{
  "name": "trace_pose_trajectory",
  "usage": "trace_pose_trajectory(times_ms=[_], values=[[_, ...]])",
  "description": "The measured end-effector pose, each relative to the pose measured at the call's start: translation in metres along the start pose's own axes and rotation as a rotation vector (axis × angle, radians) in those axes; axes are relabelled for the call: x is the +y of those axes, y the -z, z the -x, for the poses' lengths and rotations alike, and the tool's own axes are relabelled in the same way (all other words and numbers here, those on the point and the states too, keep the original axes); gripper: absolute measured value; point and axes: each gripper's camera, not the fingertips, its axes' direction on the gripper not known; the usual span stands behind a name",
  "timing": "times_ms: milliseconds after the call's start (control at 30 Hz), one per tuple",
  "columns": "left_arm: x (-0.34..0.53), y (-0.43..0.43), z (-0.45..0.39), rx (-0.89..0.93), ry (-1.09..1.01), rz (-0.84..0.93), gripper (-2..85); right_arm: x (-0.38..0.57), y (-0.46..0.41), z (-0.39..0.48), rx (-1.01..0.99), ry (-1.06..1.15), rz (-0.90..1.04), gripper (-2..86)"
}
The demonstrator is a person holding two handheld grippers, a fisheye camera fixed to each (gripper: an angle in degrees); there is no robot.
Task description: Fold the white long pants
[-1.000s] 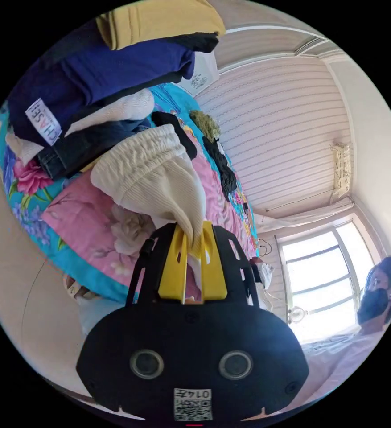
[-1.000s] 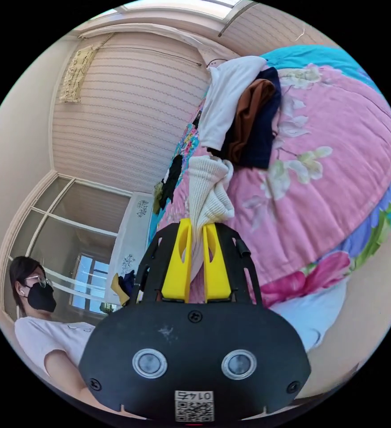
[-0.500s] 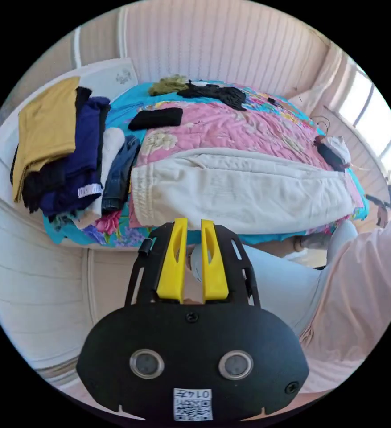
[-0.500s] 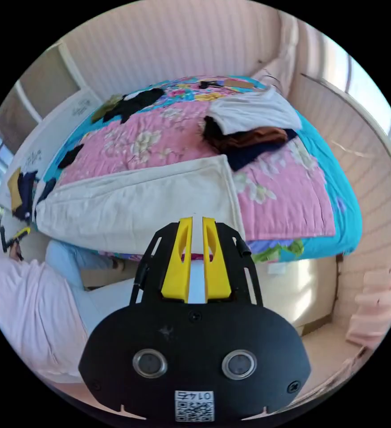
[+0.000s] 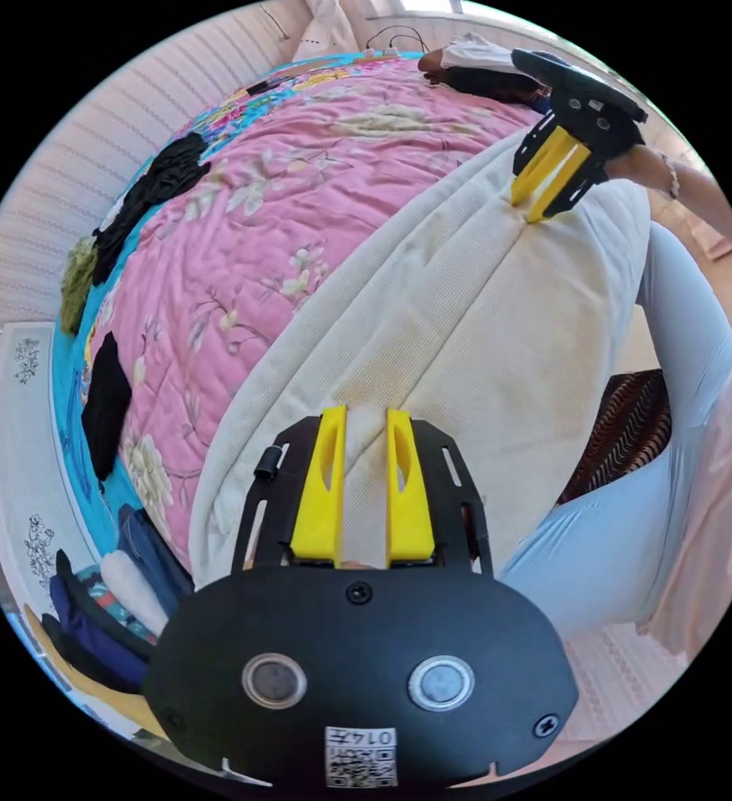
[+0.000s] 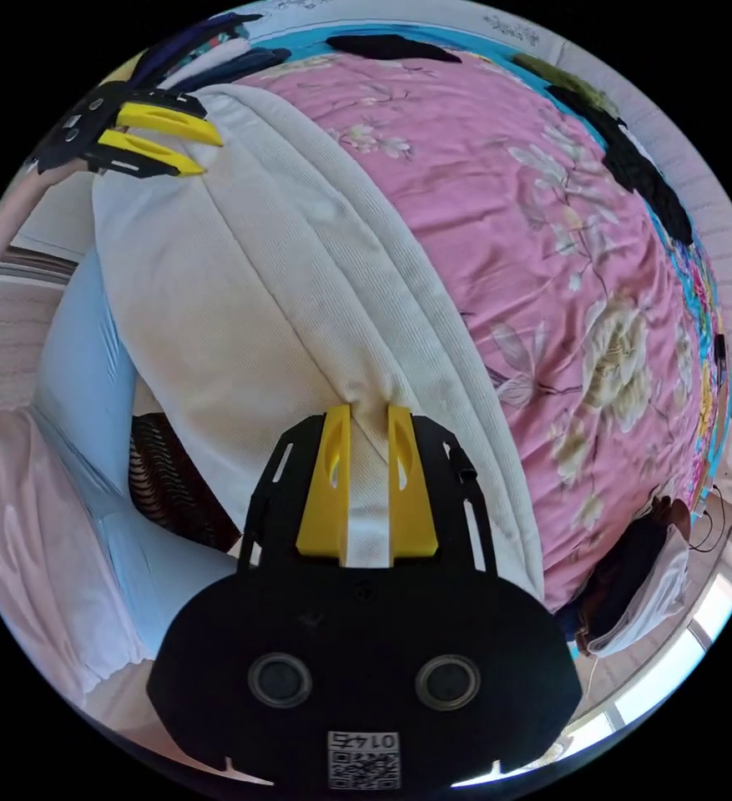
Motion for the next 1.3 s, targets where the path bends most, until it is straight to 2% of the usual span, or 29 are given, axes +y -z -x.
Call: trace_pose_trajectory(times_ms=[167,333,467,567,700,800,933,1033,1133,1300], values=[[-0.018,-0.017,-0.017,-0.035,-0.042,0.009,0.0,0.004,-0.001,0.003,-0.024,0.004,-0.046,1.9],[-0.015,0.010,-0.005,-0.006,-0.007,-0.073,-0.9,0.027,0.043,-0.009,-0.045,-0.016,-0.171,0.6],[-0.028,0.024,0.031,-0.002,0.076,-0.150,-1.0,0.037,0.074,-0.052,-0.107,-0.065,-0.230,0.3],[-0.056,-0.008,0.051,0.037,0.111,-0.063,-1.0,0.026,0.062,-0.089,-0.158,-0.124,-0.185,0.3],[-0.076,-0.070,0.053,0.038,0.148,0.020,-0.9,0.013,0.000,-0.126,-0.212,-0.225,-0.055,0.5],[-0.065,-0.078,0.068,0.106,0.233,-0.018,-0.7,0.034,-0.003,-0.156,-0.286,-0.365,-0.123,0.8],[-0.044,-0.075,0.075,0.149,0.265,-0.076,0.8,0.076,0.016,-0.175,-0.319,-0.352,-0.217,1.5],[-0.013,-0.055,0.081,0.130,0.348,-0.149,4.7,0.140,0.046,-0.192,-0.306,-0.414,-0.344,2.8],[0.045,-0.025,0.078,0.098,0.460,-0.274,5.3,0.242,0.071,-0.216,-0.243,-0.593,-0.450,4.9],[0.155,-0.009,0.060,0.192,0.673,-0.356,6.4,0.502,0.069,-0.241,-0.203,-1.290,-0.669,7.1]])
